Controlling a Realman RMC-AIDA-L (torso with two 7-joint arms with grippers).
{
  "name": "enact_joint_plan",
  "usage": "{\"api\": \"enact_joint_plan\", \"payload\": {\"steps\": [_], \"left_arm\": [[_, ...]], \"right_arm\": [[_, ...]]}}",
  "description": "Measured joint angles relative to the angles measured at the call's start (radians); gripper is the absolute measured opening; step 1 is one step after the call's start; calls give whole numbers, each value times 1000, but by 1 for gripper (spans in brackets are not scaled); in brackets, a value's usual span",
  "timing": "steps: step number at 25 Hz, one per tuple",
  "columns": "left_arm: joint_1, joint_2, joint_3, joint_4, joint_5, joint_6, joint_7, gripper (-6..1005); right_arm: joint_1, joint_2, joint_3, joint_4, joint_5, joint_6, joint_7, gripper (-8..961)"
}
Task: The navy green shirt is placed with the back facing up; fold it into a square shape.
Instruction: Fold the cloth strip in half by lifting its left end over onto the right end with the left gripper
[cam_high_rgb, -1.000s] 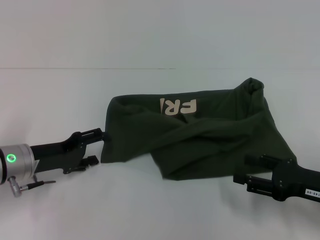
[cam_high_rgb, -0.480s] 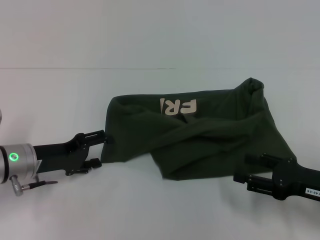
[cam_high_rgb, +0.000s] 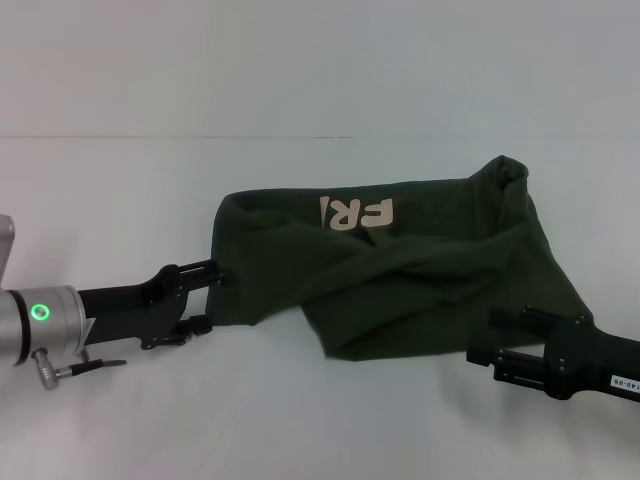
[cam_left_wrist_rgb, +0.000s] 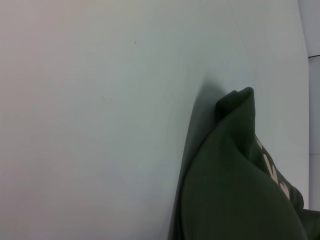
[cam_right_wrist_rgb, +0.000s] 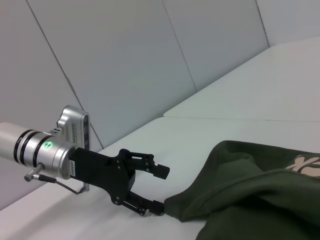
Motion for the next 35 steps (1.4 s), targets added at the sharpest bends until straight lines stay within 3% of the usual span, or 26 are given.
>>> {"api": "enact_joint_plan", "payload": {"steps": [10, 17, 26, 32, 35], "left_arm": [[-13, -9, -2, 0, 0, -27, 0, 891], [-14, 7, -4, 6, 0, -17, -20, 891], [-18, 7, 3, 7, 13, -12, -27, 890], [-8, 32, -3, 7, 26, 19, -54, 890], [-7, 32, -3, 7, 34, 20, -55, 890]], "right_arm": [[2, 1, -1, 0, 0, 0, 0, 777], [2, 1, 0, 0, 0, 0, 0, 776], [5, 2, 0, 0, 0, -1, 2, 777], [5, -2, 0, 0, 0, -8, 3, 777], [5, -3, 0, 0, 0, -9, 3, 777]]}}
